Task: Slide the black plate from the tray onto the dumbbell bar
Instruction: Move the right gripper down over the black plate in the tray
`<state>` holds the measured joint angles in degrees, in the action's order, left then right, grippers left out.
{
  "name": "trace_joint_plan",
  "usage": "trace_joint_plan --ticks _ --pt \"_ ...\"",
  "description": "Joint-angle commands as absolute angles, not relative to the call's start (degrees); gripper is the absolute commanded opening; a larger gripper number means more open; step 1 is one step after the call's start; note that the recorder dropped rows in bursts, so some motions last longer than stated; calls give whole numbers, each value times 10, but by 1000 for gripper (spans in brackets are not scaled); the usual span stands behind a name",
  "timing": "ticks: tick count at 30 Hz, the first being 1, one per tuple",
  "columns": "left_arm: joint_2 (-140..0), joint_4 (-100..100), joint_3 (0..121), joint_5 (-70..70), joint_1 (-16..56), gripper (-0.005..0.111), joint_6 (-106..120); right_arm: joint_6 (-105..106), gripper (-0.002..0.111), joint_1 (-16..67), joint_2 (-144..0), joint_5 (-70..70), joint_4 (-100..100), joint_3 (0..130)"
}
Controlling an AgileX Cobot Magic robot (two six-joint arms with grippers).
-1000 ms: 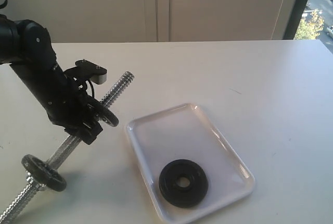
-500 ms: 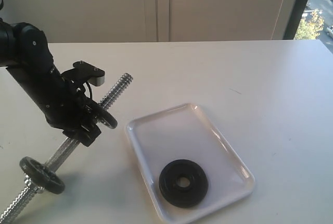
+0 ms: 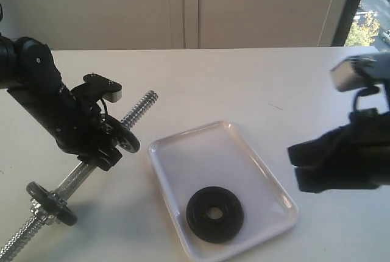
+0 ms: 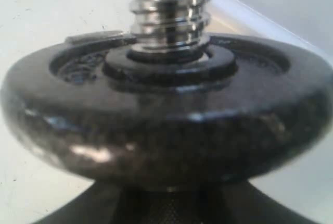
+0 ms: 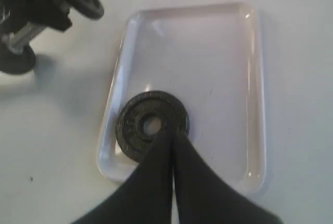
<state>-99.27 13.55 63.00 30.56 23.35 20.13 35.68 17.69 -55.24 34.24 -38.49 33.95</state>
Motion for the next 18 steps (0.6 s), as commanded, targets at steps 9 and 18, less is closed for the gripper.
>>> trace_joint_plan --ticks 9,18 --pt "-976 162 637 296 236 0 197 471 47 352 -831 348 -223 508" --pt "-976 162 637 295 236 0 197 474 94 410 -904 344 -115 529"
